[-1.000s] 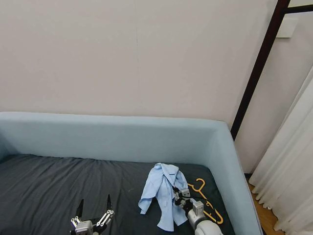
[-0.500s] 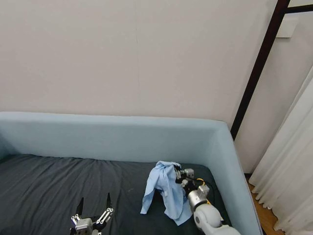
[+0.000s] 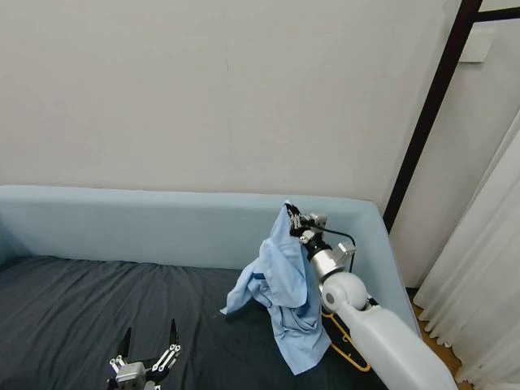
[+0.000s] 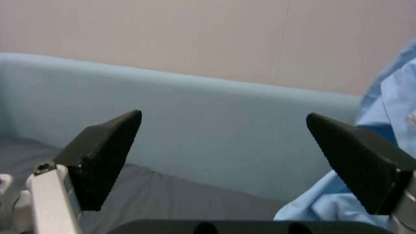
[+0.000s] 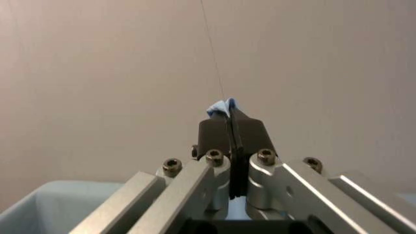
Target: Pick up the clothes from the sofa and hang them on the clothes hanger.
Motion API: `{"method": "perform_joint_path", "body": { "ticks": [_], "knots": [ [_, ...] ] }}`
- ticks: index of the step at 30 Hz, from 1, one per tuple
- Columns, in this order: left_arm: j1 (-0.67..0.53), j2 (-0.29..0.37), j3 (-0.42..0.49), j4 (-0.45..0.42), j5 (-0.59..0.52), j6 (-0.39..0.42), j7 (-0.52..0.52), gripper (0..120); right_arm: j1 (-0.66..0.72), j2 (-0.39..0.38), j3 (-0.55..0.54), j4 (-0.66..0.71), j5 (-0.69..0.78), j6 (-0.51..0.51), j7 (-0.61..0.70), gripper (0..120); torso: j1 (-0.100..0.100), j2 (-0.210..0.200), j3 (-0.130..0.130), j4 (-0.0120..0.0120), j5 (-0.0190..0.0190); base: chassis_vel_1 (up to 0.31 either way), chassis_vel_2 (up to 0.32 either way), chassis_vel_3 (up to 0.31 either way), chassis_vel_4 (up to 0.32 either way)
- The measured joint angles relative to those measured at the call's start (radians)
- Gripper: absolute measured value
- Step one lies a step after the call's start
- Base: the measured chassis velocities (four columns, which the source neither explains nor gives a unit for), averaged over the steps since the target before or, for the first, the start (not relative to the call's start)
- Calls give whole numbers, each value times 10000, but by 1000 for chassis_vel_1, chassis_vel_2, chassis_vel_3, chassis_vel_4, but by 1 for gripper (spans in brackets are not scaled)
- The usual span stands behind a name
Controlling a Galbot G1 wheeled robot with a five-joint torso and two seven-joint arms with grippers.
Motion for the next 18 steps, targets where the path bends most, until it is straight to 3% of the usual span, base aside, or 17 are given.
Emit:
{"method": "perform_joint_path", "body": {
  "ticks": [18],
  "knots": [
    [9,-35,-89,-9,-29,-105,-35,100,2327,69,-530,-835,500,-62,154,0,-1,0,0,0,0,0,0,0,0]
  ]
}}
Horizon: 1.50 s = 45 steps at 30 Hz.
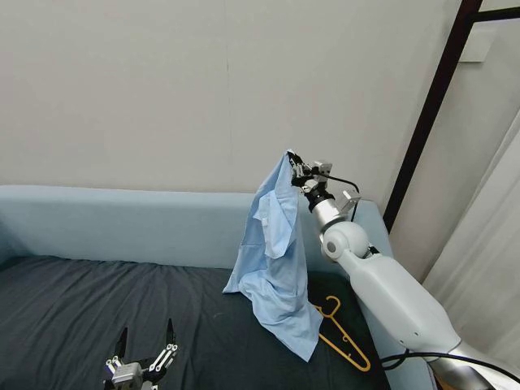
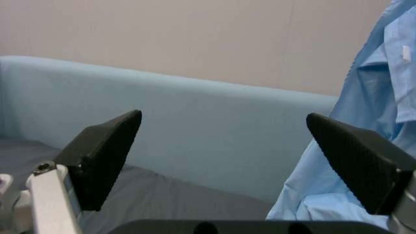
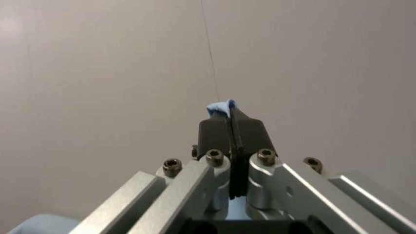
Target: Pick up the clothes from the sofa and hang them on the clothes hanger.
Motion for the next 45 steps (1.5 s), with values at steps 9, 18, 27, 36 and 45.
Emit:
{"method": "perform_joint_path", "body": {
  "ticks": [9,18,27,36,45],
  "knots": [
    [-15,39,-57,63,-32,-25,-45,100,1168,65,-265,-460,389,7,-65,0,0,1,-1,0,0,0,0,0,0],
    [1,68,-181,32,-147,-53,-60,100,2209,111,-413,-680,796,5,-45,0,0,0,0,0,1,0,0,0,0],
    [14,30,-208,7,-159,-125,-62,100,3187,157,-635,-600,1058,-10,39,0,0,0,-1,0,0,0,0,0,0],
    [98,100,-294,-114,-172,-157,-61,100,3298,120,-684,-570,1080,-37,90,0,0,1,-1,0,0,0,0,0,0],
    [112,165,-354,-133,-199,-197,-64,100,3349,144,-689,-900,1063,-46,111,0,0,1,-1,-1,1,0,0,0,0]
  ]
}}
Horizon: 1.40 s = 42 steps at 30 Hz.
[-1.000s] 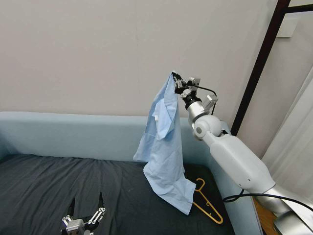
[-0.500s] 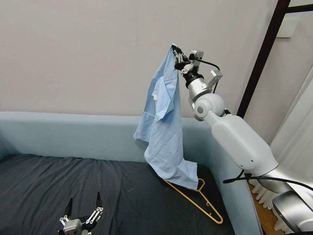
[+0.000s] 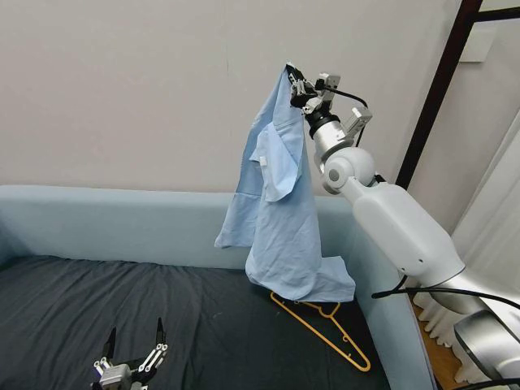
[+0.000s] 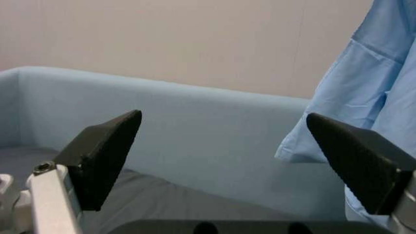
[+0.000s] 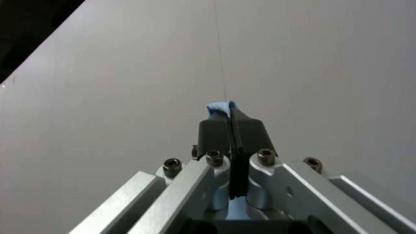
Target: Pick up the clothes from the sofa and hang them on the clothes hanger.
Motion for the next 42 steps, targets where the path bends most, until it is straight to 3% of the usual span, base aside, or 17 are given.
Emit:
{"method": "perform_joint_path", "body": {
  "ticks": [16,21,25,26,28,29,32,33,34,37,42],
  "knots": [
    [-57,119,-147,127,-173,-29,-12,100,443,468,91,-777,-220,17,-25,0,0,0,0,0,0,0,0,0,0],
    [-104,49,-87,221,-148,-90,-12,100,342,456,27,-184,-232,59,479,0,0,0,-1,8,-5,0,0,0,0],
    [-68,12,-65,225,-104,-220,-7,100,-1681,-1122,-844,2185,-531,-486,1188,0,0,0,0,5,2,0,0,0,0],
    [-68,12,-65,225,-104,-220,-7,100,-1681,-1122,-844,2185,-531,-486,1188,0,0,0,0,5,2,0,0,0,0],
    [-61,32,-108,220,-101,-257,-3,100,-3368,-2317,-1055,3356,-1147,-791,1330,0,0,-1,-1,-5,9,0,0,0,0],
    [-61,32,-108,220,-101,-257,-3,100,-3368,-2317,-1055,3356,-1147,-791,1330,0,0,-1,-1,-5,9,0,0,0,0],
    [-99,-16,-49,230,-63,-272,17,100,-6598,-3805,-773,4671,-2402,-912,1245,0,-1,0,-1,-9,9,0,0,0,0],
    [-123,-50,18,246,-17,-273,22,100,-7482,-4035,-473,4903,-2741,-881,1151,0,-1,1,-3,-6,5,0,0,0,0],
    [-123,-50,18,246,-17,-273,22,100,-7482,-4035,-473,4903,-2741,-881,1151,0,-1,1,-3,-6,5,0,0,0,0],
    [-196,-163,246,335,136,-266,29,100,-10309,-4435,523,5262,-3628,-585,593,0,-2,0,-2,-4,8,0,0,0,0],
    [-295,-232,432,434,278,-218,39,100,-12017,-4647,1138,4771,-4713,-106,-194,0,-2,1,-2,3,4,0,0,0,0]
  ]
}}
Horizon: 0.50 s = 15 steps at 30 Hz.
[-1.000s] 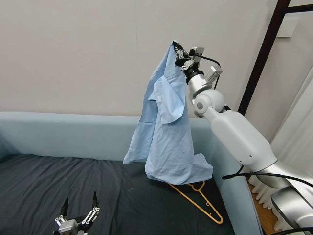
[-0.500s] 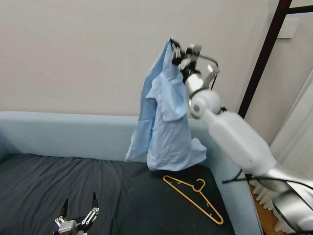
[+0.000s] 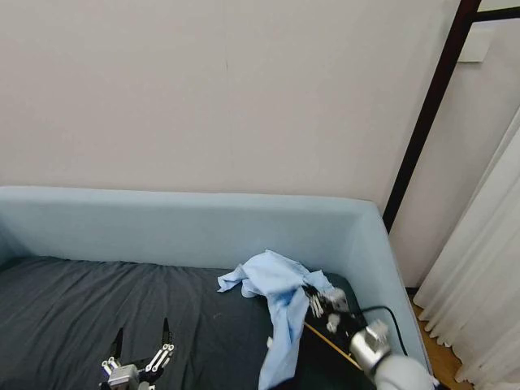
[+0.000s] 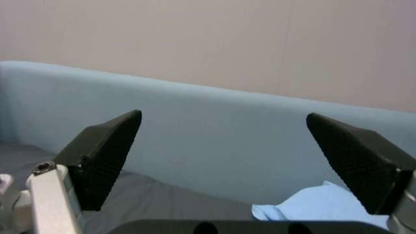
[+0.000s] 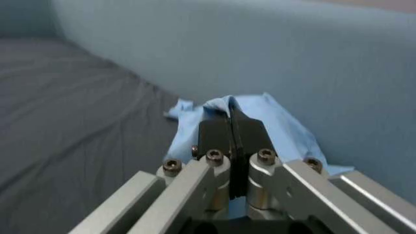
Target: Pick up the clothes from the sofa and hang them on the clothes hanger.
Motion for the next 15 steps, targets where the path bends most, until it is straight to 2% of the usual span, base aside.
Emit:
{"method": "perform_joint_path", "body": {
  "ticks": [7,10,15],
  "knots": [
    [-29,18,-19,67,8,39,2,100,-616,118,95,-965,-1290,-127,-47,0,1,0,1,0,-2,0,0,0,0],
    [-20,85,-130,121,-30,23,-7,100,-851,164,225,-1134,-1807,-587,-54,0,1,0,1,-1,-1,0,0,0,0],
    [-3,142,-239,135,-101,7,-20,100,-1175,64,417,-890,-2262,-1763,-106,15,0,0,2,-3,-4,0,0,0,0]
  ]
}}
